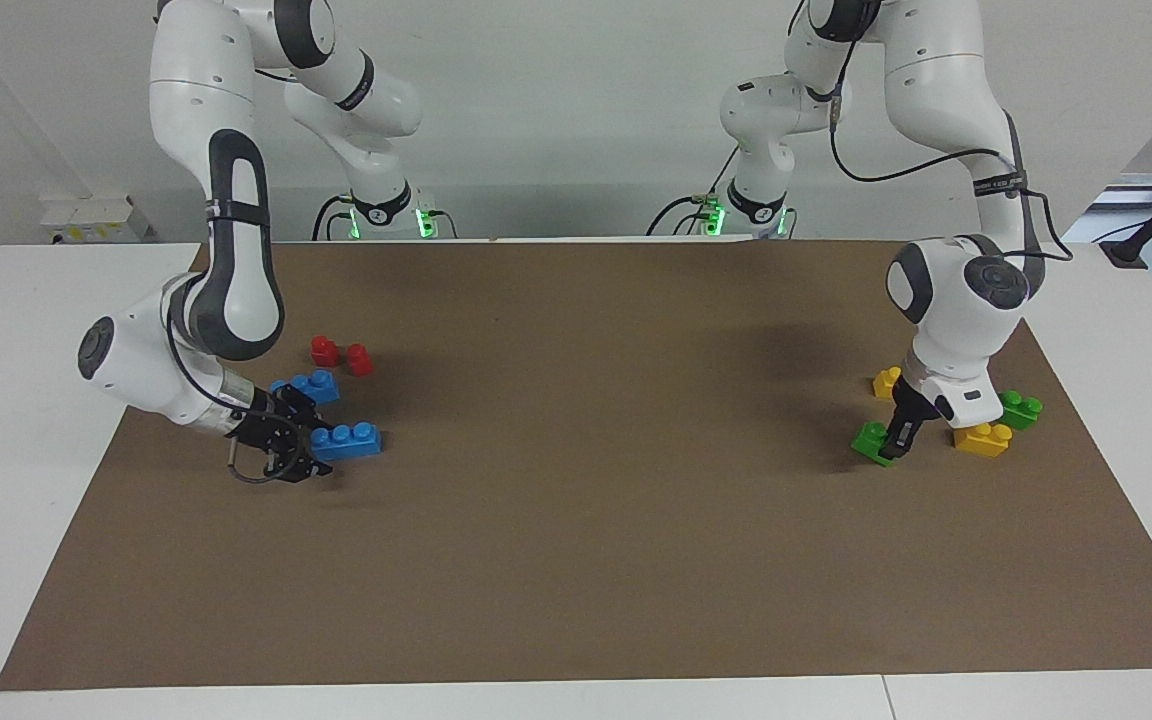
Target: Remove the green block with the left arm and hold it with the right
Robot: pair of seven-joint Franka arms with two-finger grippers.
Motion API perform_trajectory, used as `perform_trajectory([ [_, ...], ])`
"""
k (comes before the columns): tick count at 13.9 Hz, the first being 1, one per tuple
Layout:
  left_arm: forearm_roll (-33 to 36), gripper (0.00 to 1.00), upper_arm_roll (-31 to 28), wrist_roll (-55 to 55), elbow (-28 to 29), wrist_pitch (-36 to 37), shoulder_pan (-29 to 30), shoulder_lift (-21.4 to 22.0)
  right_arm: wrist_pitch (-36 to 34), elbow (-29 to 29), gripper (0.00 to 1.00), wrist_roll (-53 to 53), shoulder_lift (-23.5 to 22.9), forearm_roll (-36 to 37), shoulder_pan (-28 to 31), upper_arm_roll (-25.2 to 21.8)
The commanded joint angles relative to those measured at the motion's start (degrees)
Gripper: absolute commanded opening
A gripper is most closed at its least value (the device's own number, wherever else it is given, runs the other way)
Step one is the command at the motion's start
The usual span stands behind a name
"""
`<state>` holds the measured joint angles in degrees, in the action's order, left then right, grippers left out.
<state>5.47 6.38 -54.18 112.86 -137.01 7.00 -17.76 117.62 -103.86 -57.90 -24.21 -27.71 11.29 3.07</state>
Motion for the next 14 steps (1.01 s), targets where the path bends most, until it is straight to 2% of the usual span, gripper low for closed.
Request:
perform_trajectory([
  [1, 1.12, 0.00, 0.04, 0.74, -0.36, -0.98, 0.29, -0.61, -3.96, 1.46, 1.00, 1.30, 3.63, -0.15, -0.04, -0.08],
  [4, 1.12, 0.00, 0.04, 0.74, -0.45, -0.89, 0.12, -0.61, -5.73, 1.73, 1.00, 1.30, 6.71, 1.07, -0.13, -0.17],
  [5, 1.12, 0.43, 0.04, 0.74, -0.53, -0.89, -0.14, -0.61, -6.43, 1.73, 1.00, 1.56, 8.02, 3.17, -0.13, -0.09],
  [6, 1.12, 0.99, -0.05, 0.74, -0.53, -0.72, -0.32, -0.52, -7.48, 2.08, 1.00, 1.91, 9.17, 5.98, -0.48, 0.00],
  [9, 1.12, 1.00, 0.12, 3.02, -1.32, 0.42, 0.11, 0.09, -12.13, 5.41, 1.00, 5.93, 11.46, 12.84, -1.27, 0.09],
  [14, 1.12, 1.00, 0.21, 4.08, -5.36, 7.00, 0.29, 2.46, -20.48, 9.20, 1.00, 25.61, 17.51, 20.14, -2.58, 0.71],
])
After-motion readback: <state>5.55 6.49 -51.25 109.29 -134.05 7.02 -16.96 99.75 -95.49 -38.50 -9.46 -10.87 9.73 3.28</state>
